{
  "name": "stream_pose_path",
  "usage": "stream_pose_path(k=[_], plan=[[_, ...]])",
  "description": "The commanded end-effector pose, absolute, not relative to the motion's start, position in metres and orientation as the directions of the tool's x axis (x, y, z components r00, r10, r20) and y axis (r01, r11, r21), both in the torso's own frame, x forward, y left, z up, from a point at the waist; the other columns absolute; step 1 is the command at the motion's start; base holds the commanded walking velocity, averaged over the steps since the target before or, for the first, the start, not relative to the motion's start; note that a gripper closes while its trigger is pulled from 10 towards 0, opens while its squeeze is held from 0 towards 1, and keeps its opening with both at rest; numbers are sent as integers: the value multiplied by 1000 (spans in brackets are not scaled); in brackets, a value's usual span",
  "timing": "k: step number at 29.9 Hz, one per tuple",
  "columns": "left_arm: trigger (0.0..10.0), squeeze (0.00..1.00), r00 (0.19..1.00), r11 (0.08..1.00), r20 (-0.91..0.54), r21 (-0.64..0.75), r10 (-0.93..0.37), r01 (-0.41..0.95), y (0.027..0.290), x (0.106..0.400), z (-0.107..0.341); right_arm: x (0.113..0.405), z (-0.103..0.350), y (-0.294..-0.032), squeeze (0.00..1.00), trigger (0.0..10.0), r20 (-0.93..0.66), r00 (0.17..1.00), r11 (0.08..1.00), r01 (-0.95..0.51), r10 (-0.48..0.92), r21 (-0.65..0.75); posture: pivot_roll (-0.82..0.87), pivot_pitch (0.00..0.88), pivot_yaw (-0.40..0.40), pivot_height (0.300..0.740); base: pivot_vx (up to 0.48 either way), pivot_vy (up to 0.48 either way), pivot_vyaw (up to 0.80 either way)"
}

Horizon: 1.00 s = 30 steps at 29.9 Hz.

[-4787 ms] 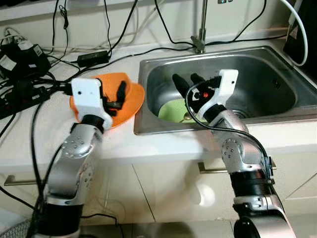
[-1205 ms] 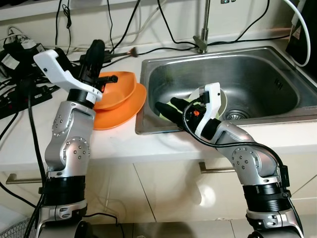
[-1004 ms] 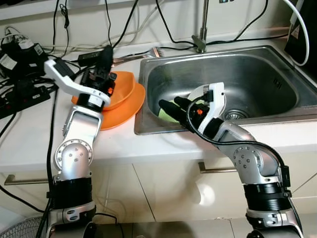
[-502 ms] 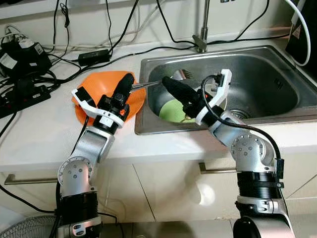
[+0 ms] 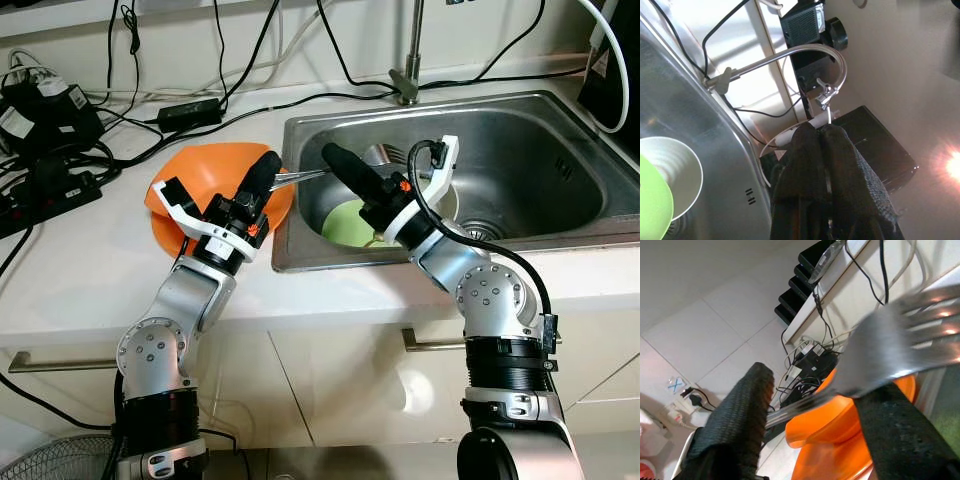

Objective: Kitchen organization

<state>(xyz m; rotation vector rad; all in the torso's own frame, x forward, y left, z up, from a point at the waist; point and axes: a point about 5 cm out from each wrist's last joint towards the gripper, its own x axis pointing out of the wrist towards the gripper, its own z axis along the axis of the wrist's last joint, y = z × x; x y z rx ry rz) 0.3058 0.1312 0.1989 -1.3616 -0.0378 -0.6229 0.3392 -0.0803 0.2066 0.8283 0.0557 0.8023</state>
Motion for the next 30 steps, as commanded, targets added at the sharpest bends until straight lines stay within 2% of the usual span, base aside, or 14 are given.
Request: stream_pose_path(k=[1,30], plan=[[0,0,838,85,383,-891,-388,447,135,303,203,340,215,-76,0,0,271,700,393,-630,661,669,-33,16,144,740,0,0,0],[0,0,833,92,374,-891,-408,445,133,300,204,344,214,-80,0,0,266,721,399,-607,640,687,-34,15,144,740,0,0,0]])
